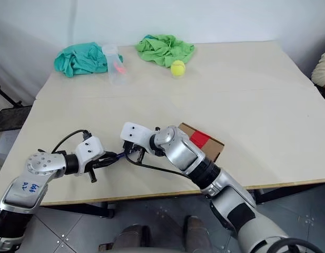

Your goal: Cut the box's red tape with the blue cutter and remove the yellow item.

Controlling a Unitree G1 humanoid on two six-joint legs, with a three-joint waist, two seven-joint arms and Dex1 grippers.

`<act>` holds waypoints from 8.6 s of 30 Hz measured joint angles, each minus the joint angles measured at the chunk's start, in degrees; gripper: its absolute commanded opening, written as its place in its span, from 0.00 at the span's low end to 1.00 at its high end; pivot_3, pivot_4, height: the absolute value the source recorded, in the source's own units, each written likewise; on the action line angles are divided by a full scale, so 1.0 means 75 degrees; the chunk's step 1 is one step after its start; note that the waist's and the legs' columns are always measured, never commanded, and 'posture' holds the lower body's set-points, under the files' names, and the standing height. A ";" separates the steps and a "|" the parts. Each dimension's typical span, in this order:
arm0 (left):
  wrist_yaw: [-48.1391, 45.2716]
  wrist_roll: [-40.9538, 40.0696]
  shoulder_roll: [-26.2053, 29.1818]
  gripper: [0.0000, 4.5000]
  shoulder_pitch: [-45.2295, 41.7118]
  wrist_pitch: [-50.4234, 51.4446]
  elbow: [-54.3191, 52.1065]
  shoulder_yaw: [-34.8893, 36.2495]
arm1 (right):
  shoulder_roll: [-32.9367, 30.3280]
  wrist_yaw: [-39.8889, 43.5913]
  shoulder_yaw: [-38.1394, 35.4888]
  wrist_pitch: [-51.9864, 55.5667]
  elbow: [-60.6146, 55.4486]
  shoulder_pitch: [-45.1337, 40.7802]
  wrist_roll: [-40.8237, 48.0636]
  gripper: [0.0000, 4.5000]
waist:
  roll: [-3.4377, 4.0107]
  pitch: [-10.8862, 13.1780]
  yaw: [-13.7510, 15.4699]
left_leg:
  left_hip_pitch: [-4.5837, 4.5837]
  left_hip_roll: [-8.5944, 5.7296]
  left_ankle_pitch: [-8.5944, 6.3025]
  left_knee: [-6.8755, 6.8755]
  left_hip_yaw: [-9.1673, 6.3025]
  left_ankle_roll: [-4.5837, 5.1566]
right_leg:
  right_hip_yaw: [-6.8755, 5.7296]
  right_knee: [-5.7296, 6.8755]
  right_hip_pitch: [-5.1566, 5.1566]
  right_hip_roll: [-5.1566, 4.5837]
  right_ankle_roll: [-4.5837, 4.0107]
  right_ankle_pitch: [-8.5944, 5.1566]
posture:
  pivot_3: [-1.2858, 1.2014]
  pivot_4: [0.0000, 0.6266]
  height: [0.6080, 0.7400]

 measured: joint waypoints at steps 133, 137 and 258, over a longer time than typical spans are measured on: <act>0.4744 0.3012 -0.2835 0.09 -0.3317 -0.8926 0.5413 -0.0414 | -0.0682 -0.2658 -0.6570 0.5794 0.4435 -0.4311 0.4064 0.47 | 0.0010 -0.0012 0.0024 | -0.0074 0.0040 -0.0028 -0.0005 0.0104 0.0010 | -0.0073 -0.0093 -0.0040 -0.0003 0.0032 0.0030 | 0.52 0.24 1.00; 0.4774 0.3015 -0.2833 0.09 -0.3317 -0.8929 0.5413 -0.0417 | -0.0677 -0.2659 -0.6641 0.5769 0.4584 -0.4360 0.4064 0.47 | 0.0010 -0.0011 0.0021 | -0.0074 0.0040 -0.0027 -0.0005 0.0104 0.0009 | -0.0073 -0.0092 -0.0041 -0.0003 0.0032 0.0030 | 0.52 0.24 1.00; 0.0864 -0.0922 -0.4073 0.00 -0.4343 0.2397 0.1234 -0.2895 | -0.6982 -0.0017 -0.6658 0.1171 -0.4222 0.3835 0.6009 0.03 | -0.0017 0.0004 0.0432 | -0.0036 0.0031 -0.0057 0.0127 0.0100 0.0050 | -0.0009 -0.0083 0.0007 0.0016 0.0041 0.0055 | 0.52 0.24 1.00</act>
